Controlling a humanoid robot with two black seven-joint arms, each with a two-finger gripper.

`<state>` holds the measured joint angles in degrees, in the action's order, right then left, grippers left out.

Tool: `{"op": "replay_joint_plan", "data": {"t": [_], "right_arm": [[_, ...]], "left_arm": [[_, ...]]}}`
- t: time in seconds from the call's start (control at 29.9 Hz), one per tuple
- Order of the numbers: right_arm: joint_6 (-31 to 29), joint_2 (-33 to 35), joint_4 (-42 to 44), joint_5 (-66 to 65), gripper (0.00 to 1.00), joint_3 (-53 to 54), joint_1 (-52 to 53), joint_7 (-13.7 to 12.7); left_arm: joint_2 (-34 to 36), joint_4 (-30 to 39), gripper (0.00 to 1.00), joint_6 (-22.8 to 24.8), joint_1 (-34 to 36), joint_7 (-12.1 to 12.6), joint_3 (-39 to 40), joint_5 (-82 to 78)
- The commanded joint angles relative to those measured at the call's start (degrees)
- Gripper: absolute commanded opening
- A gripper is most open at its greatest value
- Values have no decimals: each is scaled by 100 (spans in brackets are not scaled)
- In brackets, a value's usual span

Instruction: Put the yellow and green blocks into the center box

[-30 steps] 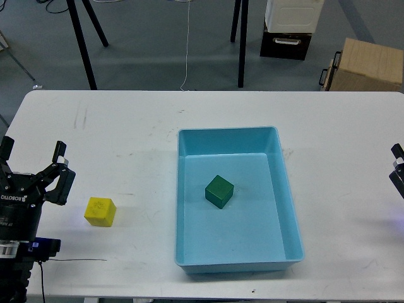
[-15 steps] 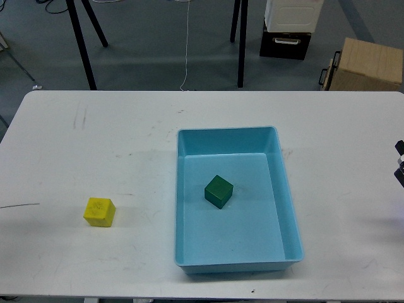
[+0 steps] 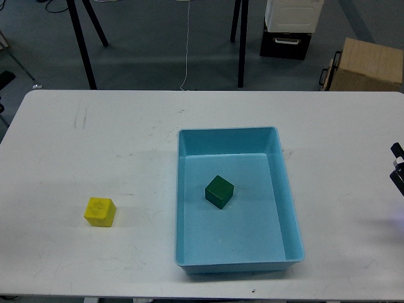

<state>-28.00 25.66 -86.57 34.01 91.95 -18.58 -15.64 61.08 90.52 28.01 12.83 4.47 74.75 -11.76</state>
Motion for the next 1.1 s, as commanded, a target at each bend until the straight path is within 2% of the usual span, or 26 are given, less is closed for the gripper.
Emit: {"op": "replay_joint_plan", "data": {"t": [0.0, 0.17, 0.23, 0.3, 0.43, 0.7, 0.8, 1.07], "right_arm": [[0, -18, 9, 1, 97, -10, -5, 0], [0, -105, 9, 1, 97, -10, 48, 0], [0, -114, 9, 1, 97, -10, 57, 0], [0, -106, 26, 1, 97, -10, 57, -9], [0, -106, 53, -8, 97, -10, 65, -9], [0, -114, 79, -271, 97, -19, 153, -9], [0, -114, 96, -289, 97, -19, 153, -9], [0, -114, 255, -324, 97, -19, 171, -9]], "left_arm": [[124, -587, 100, -1, 1982, 10, -1915, -28], [-411, -1229, 100, -1, 4583, 54, -5025, -98], [-596, -1230, 100, -1, 5209, 63, -6037, -316], [-676, -1204, 100, -1, 5571, 63, -6733, -912], [-790, -844, 100, -1, 5757, 63, -7456, -2065], [-799, -404, 100, -1, 6459, 45, -8941, -3279], [-799, -158, 100, -1, 6522, 54, -9416, -3568], [-975, -104, 100, -1, 6478, 45, -9945, -4167]]}}
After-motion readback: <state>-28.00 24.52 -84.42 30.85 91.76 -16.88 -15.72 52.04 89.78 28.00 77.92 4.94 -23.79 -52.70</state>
